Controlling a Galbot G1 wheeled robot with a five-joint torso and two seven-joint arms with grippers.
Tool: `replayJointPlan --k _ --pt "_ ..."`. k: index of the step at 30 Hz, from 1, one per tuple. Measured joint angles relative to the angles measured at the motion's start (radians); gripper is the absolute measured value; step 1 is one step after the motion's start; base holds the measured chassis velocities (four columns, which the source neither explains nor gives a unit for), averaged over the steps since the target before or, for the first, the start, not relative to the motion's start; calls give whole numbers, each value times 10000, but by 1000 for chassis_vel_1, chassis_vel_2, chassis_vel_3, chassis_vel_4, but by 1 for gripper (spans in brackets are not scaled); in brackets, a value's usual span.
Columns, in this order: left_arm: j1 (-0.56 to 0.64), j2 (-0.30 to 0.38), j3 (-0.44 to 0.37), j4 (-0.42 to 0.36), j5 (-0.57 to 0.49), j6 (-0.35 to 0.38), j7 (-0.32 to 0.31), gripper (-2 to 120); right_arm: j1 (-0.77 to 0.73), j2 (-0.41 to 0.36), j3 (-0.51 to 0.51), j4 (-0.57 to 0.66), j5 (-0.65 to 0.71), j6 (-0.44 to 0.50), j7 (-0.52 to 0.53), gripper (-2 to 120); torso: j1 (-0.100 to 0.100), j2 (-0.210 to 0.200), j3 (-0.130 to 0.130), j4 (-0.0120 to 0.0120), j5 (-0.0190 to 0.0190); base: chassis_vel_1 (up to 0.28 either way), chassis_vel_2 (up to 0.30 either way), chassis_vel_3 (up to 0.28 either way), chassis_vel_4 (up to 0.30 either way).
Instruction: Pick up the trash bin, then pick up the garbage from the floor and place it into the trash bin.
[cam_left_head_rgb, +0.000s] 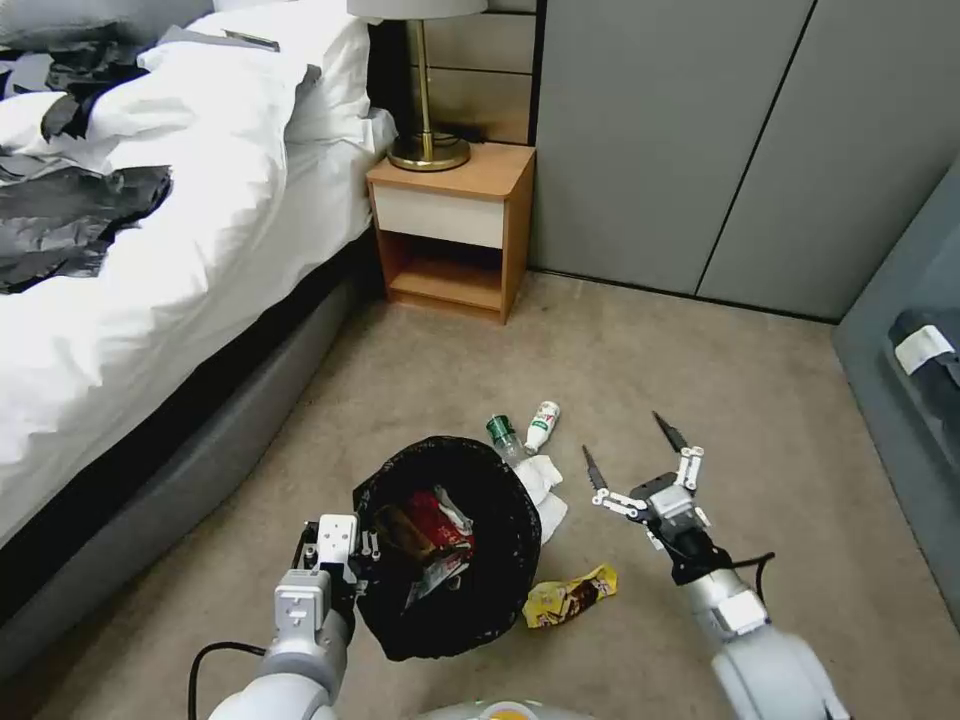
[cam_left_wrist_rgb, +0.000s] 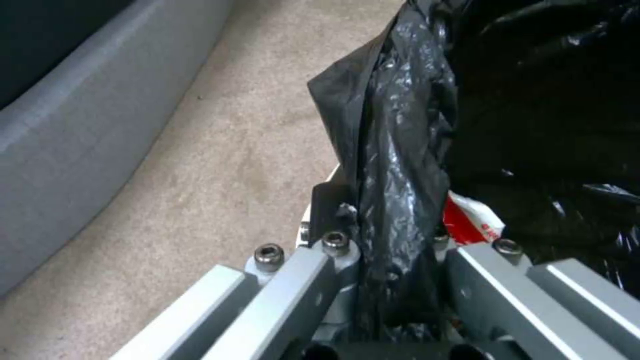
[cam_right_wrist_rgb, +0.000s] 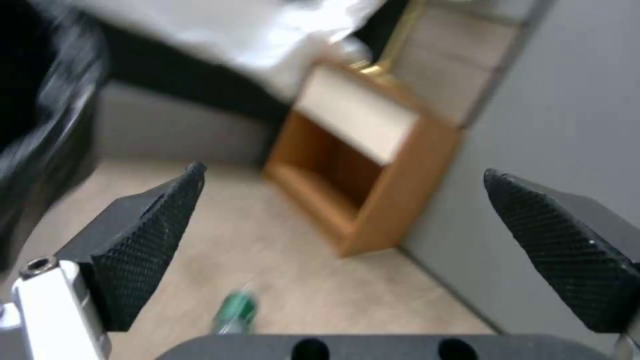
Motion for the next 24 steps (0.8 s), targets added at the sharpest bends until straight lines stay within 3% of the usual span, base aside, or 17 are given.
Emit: replayJointPlan --k 3,6,7,10,14,18,24 --pt "21 2 -47 -4 -26 10 0 1 356 -438 -182 -513 7 -144 -721 100 0 0 1 -1 -2 0 0 0 0" --pt "51 3 -136 -8 -52 31 0 1 1045 -1051 -446 -1611 -220 -145 -2442 100 0 0 1 0 -2 0 0 0 0" --pt "51 3 -136 -8 -52 31 0 1 1045 -1051 -446 -1611 -220 -145 -2442 100 0 0 1 0 -2 0 0 0 0" --pt "55 5 -252 -34 -83 76 0 1 1780 -1387 -710 -2875 -463 181 -4235 100 0 0 1 -2 -1 0 0 0 0" --pt "52 -11 -283 -33 -88 107 0 1 2305 -1460 -875 -3749 -949 573 -5493 100 -1 -1 1 -1 0 0 0 0 0" --pt "38 -56 -285 -17 -80 119 -4 1 2698 -1386 -896 -4414 -1320 921 -6545 100 0 0 1 1 -1 0 0 0 0" --pt "29 -115 -262 38 -27 132 -10 1 2935 -1209 -965 -5189 -1599 1295 -7214 100 0 -1 1 -3 -3 0 0 0 0"
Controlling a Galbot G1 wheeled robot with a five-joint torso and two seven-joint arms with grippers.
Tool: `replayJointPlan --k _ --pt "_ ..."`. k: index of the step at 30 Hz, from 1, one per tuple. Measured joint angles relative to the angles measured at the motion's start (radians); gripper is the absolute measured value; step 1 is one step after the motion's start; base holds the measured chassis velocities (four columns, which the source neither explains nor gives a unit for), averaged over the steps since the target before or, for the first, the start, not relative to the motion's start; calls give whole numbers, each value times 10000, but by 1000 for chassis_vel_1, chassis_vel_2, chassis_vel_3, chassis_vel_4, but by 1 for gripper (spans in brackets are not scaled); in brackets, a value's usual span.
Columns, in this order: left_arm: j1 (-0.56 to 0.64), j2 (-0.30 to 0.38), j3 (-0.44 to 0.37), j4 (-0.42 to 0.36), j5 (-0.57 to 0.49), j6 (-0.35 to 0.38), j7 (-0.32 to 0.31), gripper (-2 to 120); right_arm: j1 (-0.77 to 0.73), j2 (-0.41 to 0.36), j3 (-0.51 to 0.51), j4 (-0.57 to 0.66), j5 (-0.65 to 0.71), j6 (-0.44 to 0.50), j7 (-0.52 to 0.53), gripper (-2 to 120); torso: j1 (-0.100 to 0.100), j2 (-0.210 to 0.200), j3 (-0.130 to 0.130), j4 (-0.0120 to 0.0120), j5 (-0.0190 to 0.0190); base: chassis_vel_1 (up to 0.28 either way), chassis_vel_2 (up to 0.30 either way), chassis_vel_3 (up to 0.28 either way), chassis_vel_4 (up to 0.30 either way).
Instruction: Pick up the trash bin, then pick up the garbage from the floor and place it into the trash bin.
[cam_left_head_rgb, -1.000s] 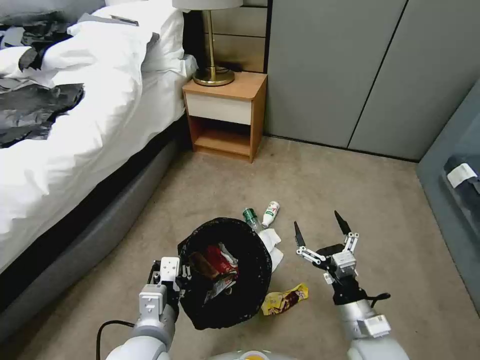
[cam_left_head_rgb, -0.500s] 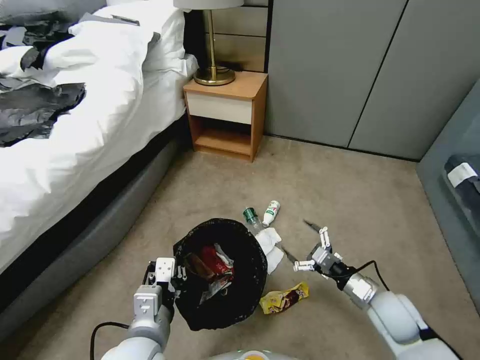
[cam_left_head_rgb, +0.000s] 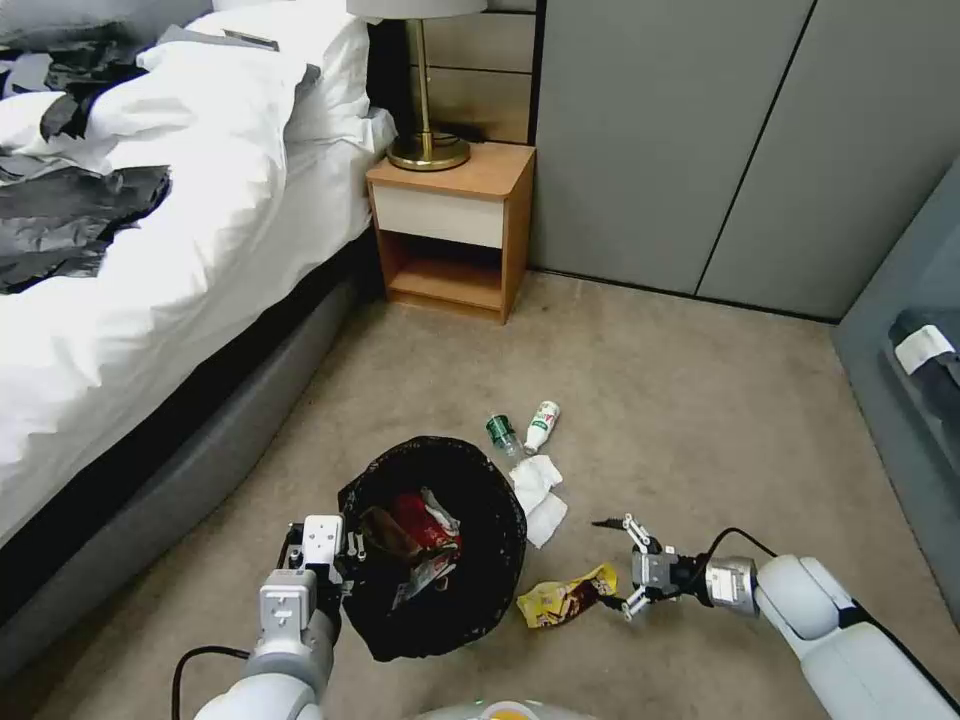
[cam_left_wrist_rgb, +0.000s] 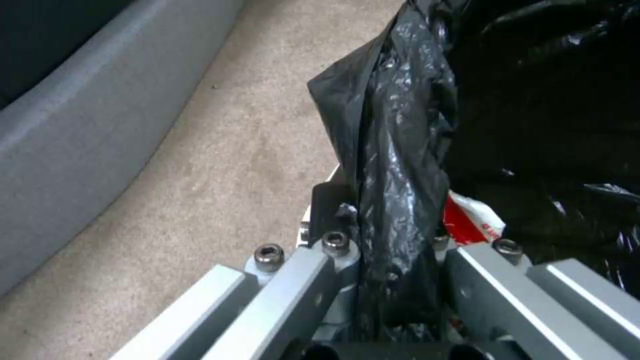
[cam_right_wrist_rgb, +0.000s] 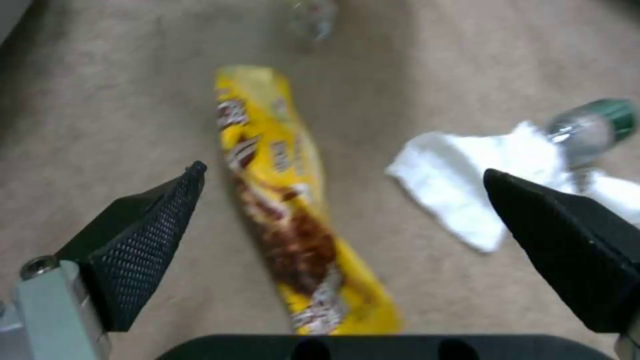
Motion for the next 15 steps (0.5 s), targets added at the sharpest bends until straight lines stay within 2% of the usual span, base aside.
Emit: replayJointPlan --k 15 --pt "230 -118 64 9 238 -74 -12 1 763 1082 9 -2173 -626 398 -116 100 -1 0 0 2 1 0 0 0 0"
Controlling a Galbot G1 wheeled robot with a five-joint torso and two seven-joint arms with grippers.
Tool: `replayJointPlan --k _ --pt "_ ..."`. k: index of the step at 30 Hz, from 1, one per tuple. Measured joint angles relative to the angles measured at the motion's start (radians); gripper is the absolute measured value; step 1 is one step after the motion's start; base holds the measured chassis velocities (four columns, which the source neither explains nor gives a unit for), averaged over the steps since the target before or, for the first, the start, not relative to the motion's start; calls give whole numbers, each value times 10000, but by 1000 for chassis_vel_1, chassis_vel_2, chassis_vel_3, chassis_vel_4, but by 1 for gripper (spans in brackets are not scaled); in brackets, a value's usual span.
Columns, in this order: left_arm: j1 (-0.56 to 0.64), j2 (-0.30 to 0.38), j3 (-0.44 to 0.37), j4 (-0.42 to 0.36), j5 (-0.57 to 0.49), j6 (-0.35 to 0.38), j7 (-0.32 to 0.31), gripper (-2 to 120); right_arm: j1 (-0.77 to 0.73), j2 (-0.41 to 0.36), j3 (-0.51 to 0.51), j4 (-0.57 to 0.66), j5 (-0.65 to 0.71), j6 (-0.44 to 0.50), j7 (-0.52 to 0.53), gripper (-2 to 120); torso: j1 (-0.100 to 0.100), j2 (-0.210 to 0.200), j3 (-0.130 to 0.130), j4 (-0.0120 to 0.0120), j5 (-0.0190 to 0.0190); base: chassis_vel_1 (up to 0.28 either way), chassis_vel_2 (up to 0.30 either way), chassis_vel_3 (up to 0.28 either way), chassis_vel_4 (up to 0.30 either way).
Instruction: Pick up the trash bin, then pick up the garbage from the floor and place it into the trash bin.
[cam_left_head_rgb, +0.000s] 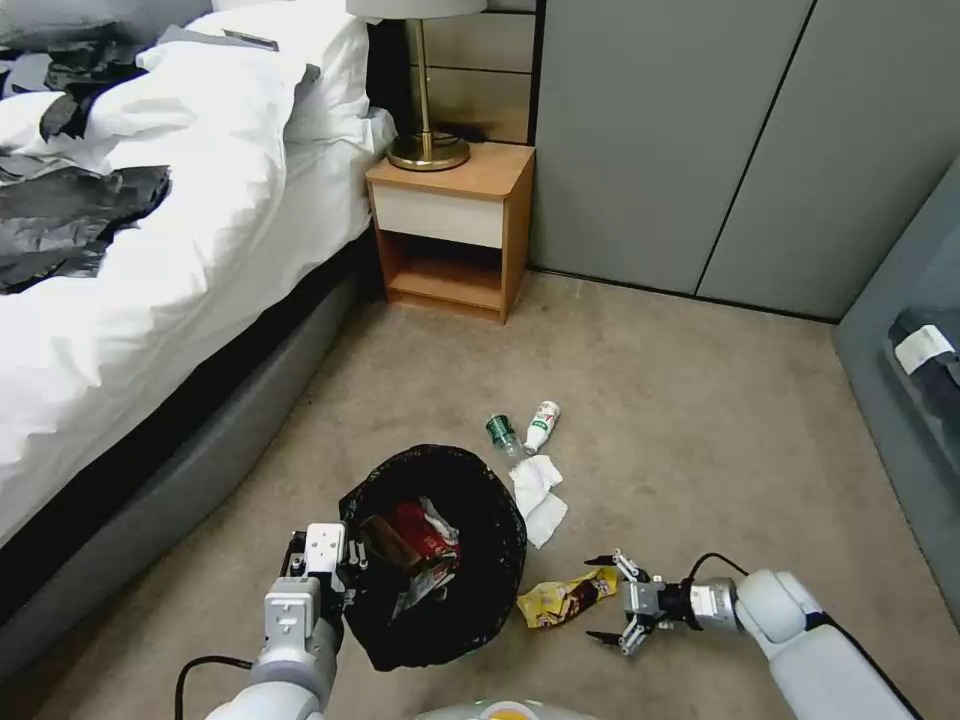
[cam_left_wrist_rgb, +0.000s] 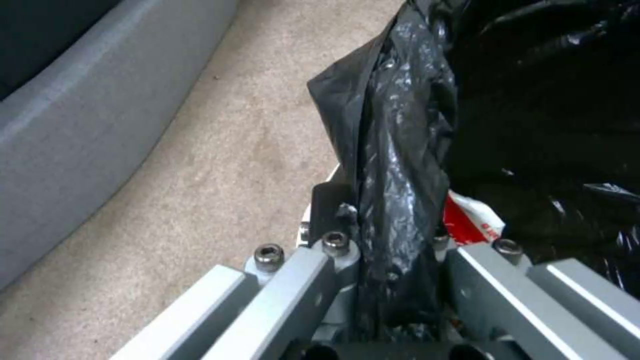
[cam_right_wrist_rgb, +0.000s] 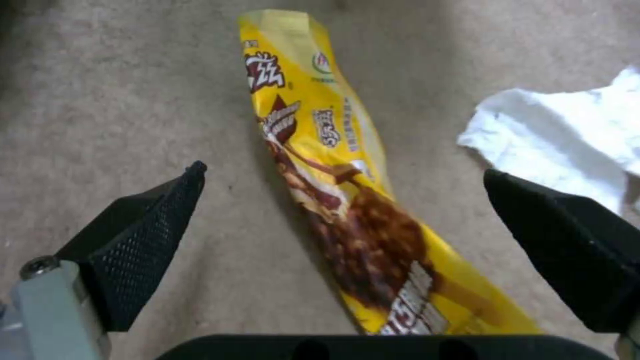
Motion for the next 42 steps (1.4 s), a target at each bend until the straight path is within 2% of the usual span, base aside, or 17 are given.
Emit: replayJointPlan --k 16,17,20,22,23,25,27,30,31,33,34,36,37,40,41,42 --pt "127 -81 35 -2 125 -78 -1 1 746 507 56 -1671 -217 224 292 99 0 0 0 0 -2 0 0 0 0" --pt "158 -81 28 -1 134 -81 -1 1 960 608 104 -2218 -221 290 391 94 0 0 -1 -1 -1 0 0 0 0" --pt "174 -83 26 -1 150 -83 0 1 1094 640 133 -2517 -207 315 421 89 0 0 -1 0 -2 0 0 0 0" --pt "191 -99 31 -1 184 -85 0 1 1190 664 154 -2735 -171 332 443 80 0 0 -1 0 -1 0 0 0 0" --pt "191 -99 31 -1 184 -85 0 1 1190 664 154 -2735 -171 332 443 80 0 0 -1 0 -1 0 0 0 0" --pt "195 -114 45 4 203 -90 -1 1 1210 663 157 -2775 -118 333 459 71 0 0 -1 -1 -2 0 0 0 0" --pt "196 -116 50 7 207 -93 -1 1 1211 661 157 -2775 -101 333 466 68 0 0 -1 -1 -1 0 0 0 0" --pt "193 -123 71 11 228 -99 -1 1 1212 644 160 -2764 -52 331 512 52 0 0 -1 -1 -1 0 0 0 0" --pt "193 -123 71 11 228 -99 -1 1 1212 644 160 -2764 -52 331 512 52 0 0 -1 -1 -1 0 0 0 0" --pt "193 -118 79 16 229 -102 -1 1 1201 631 178 -2739 -10 327 548 41 0 0 -1 -1 -2 0 0 0 0" --pt "193 -118 79 16 229 -102 -1 1 1201 631 178 -2739 -10 327 548 41 0 0 -1 -1 -2 0 0 0 0" --pt "195 -109 82 22 230 -105 -1 1 1166 622 192 -2700 17 323 584 31 1 0 -1 0 0 0 0 0 0" --pt "195 -109 82 22 230 -105 -1 1 1166 622 192 -2700 17 323 584 31 1 0 -1 0 0 0 0 0 0" --pt "194 -96 122 25 234 -108 0 1 1107 567 236 -2609 99 320 662 16 0 0 -1 0 0 0 0 0 0" --pt "194 -96 122 25 234 -108 0 1 1107 567 236 -2609 99 320 662 16 0 0 -1 0 0 0 0 0 0" --pt "190 -93 137 33 239 -108 0 1 1095 543 250 -2586 135 317 685 11 0 0 -1 0 -1 0 0 0 0"
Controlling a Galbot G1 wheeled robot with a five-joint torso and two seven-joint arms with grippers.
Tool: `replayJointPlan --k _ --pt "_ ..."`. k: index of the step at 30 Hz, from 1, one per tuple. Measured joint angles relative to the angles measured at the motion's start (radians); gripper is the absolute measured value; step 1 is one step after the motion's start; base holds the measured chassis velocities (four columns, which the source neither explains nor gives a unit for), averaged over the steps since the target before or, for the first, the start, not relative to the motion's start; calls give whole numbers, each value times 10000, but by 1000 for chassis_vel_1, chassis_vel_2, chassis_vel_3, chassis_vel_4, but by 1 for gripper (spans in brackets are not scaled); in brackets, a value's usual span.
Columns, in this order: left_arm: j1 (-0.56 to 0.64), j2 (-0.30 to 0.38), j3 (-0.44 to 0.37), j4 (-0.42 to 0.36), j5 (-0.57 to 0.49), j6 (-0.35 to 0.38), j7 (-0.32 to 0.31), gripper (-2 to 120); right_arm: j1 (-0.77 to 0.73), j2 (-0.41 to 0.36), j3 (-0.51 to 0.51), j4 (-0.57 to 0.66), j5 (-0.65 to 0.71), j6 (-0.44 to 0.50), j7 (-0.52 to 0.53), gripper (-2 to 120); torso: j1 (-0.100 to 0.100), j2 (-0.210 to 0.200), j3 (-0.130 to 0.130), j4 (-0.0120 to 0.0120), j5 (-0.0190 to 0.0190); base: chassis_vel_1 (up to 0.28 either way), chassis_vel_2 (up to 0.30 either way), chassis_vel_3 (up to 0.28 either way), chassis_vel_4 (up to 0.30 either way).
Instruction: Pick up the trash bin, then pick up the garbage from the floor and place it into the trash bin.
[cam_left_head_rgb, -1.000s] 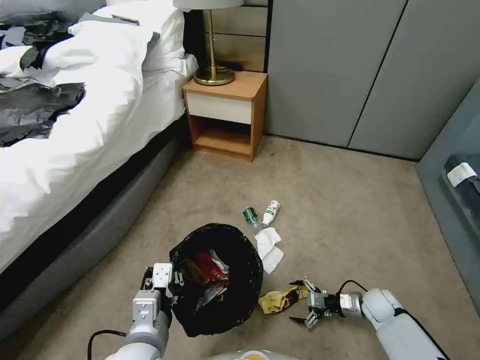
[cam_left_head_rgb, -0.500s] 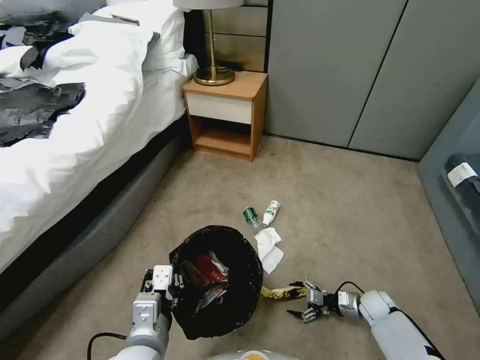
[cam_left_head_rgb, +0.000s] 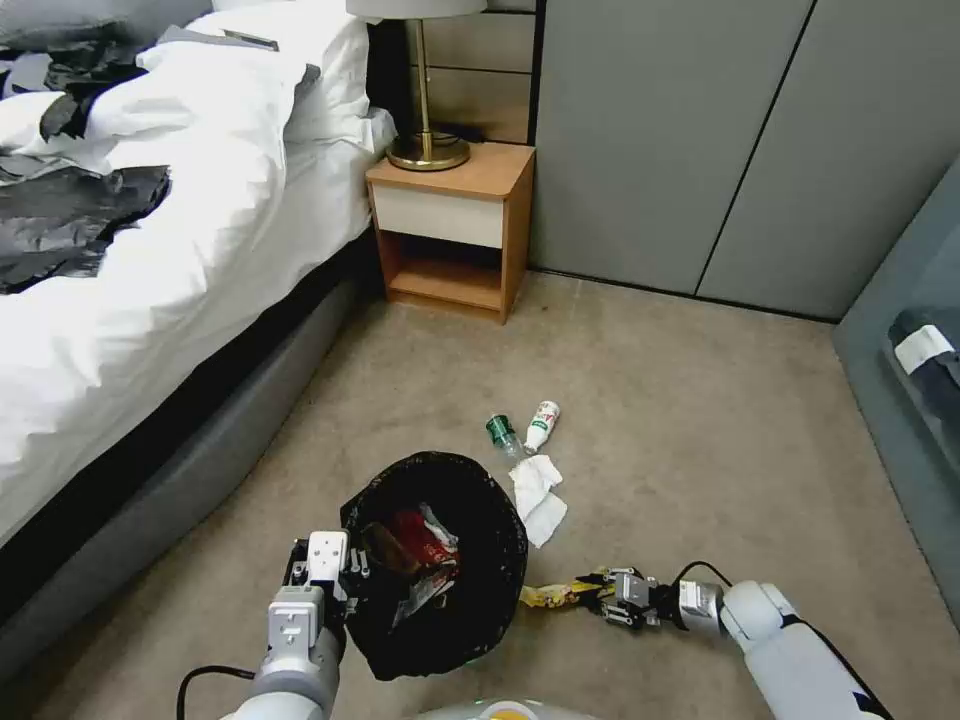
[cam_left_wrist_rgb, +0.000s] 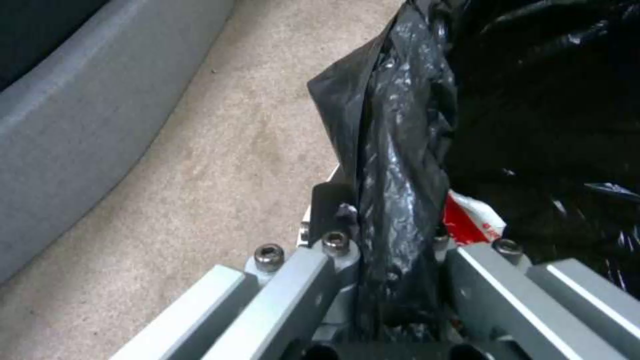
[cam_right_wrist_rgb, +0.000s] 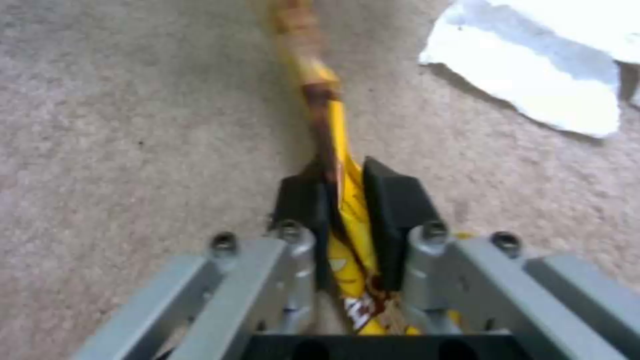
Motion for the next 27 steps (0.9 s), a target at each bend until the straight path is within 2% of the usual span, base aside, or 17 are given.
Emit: replayJointPlan --k 2,4,13,17,20,21,24,25,27 --pt "-5 5 24 11 7 -1 0 1 -17 -56 14 34 75 -6 52 2 0 0 0 0 0 0 0 0 0" --pt "-8 6 33 14 10 -2 0 1 -24 -80 18 41 95 -7 75 0 0 1 0 0 0 0 0 0 0" --pt "-13 35 60 25 19 -8 2 1 -76 -115 64 70 306 -8 225 0 -1 0 0 0 0 0 0 0 0" --pt "-11 65 60 25 18 -8 3 1 -166 -153 61 249 1017 -7 552 0 -1 0 0 0 -1 0 0 0 0" --pt "-6 128 6 25 -37 -8 18 1 -758 -271 0 1602 3373 -173 1358 0 0 1 0 3 0 0 0 0 0" --pt "-6 128 6 25 -37 -8 18 1 -758 -271 0 1602 3373 -173 1358 0 0 1 0 3 0 0 0 0 0" --pt "-63 196 -42 31 -124 9 14 1 -2001 -554 78 4374 5391 -723 1945 0 0 2 0 -1 -1 0 0 0 0" --pt "-63 196 -42 31 -124 9 14 1 -2001 -554 78 4374 5391 -723 1945 0 0 2 0 -1 -1 0 0 0 0" --pt "-105 222 -44 60 -162 20 29 1 -2711 -660 276 6132 6287 -990 2122 0 0 3 0 -3 -3 0 0 0 0"
